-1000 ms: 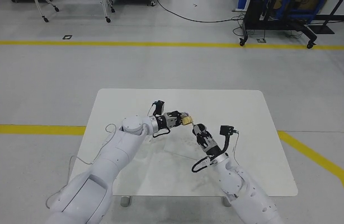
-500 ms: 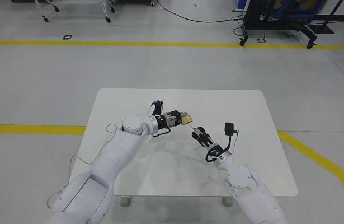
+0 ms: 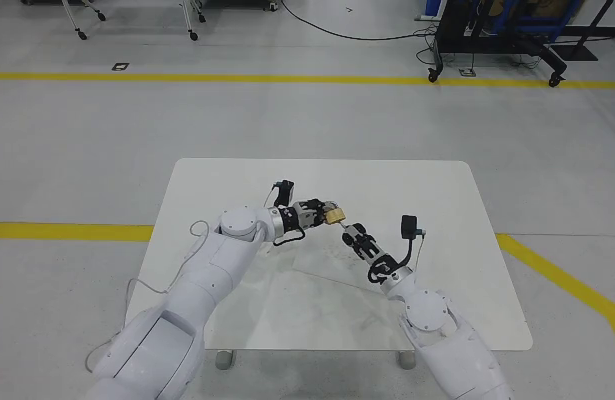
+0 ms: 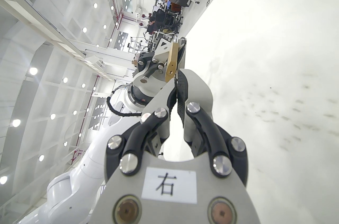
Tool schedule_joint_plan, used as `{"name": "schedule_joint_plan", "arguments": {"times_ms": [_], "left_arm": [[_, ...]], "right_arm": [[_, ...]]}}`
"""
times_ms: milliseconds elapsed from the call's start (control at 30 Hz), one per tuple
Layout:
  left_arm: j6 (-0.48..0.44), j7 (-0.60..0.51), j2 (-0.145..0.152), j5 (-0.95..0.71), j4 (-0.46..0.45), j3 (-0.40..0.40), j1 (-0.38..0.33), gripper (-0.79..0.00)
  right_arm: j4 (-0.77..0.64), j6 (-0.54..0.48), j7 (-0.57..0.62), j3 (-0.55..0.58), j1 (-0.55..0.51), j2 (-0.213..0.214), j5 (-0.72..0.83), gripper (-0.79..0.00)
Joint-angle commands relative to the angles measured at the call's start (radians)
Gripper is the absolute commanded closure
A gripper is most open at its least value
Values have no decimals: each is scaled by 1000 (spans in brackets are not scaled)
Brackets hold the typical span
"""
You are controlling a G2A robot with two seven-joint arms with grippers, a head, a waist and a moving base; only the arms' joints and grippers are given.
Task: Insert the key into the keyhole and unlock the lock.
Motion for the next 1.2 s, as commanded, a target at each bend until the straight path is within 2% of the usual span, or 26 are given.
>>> {"name": "schedule_joint_plan", "arguments": {"times_ms": [0, 367, 1167], "left_arm": [[1, 0, -1, 4, 1, -1, -1, 0], [34, 17, -6, -15, 19, -26, -1, 0], [13, -4, -10, 32, 11, -45, 3, 0]], "right_arm": [[0, 0, 0, -3, 1, -1, 1, 0], [-18, -23, -76, -10, -17, -6, -62, 0], [-6, 16, -136, -39, 0, -24, -82, 0]]}}
